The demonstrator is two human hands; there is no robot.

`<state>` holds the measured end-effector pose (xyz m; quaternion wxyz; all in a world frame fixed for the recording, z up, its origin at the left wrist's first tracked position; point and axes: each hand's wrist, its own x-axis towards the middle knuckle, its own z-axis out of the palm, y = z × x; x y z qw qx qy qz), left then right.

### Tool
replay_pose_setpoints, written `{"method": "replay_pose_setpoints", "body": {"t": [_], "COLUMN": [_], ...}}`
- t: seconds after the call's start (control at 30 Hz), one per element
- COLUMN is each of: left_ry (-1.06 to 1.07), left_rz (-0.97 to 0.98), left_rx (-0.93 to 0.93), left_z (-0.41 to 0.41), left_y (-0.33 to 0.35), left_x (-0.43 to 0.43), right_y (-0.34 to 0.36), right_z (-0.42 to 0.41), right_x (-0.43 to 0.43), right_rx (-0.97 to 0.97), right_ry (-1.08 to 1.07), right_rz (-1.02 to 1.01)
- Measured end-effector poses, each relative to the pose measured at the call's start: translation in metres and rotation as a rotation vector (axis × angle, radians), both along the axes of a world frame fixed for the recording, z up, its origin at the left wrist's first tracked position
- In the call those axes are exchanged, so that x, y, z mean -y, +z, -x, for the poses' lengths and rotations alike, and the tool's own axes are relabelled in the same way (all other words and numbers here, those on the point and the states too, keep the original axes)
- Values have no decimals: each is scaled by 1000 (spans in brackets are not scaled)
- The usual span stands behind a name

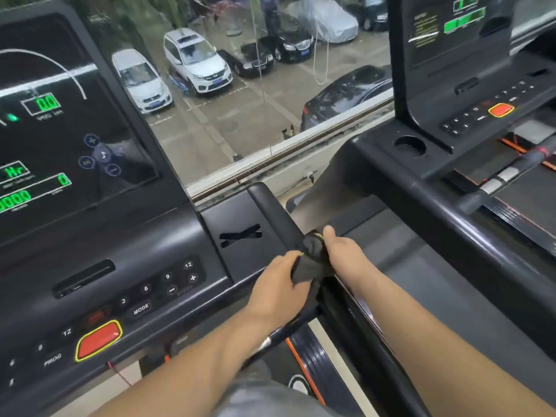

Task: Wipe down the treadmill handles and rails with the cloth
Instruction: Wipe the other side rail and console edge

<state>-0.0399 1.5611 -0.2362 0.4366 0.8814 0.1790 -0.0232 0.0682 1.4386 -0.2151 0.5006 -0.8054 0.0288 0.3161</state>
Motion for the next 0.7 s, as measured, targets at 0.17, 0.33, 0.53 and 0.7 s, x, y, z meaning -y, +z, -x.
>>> {"method": "replay_pose_setpoints", "body": {"t": [0.17,0.33,0.53,0.7], "left_ry": [436,573,239,288], "left_rz": [231,411,1196,257], "left_rx": [28,103,46,-86], "left_z": [3,-7,-15,-16], "left_y": [32,62,76,46], "left_x": [-40,-39,-30,-62], "right_y": [11,35,40,-1], "right_z": [4,18,27,22], "right_x": [5,-19,-29,-26], "right_rx": [237,295,443,700], "right_ry": [-42,70,86,445], "right_rz": [12,-125,-315,312]}}
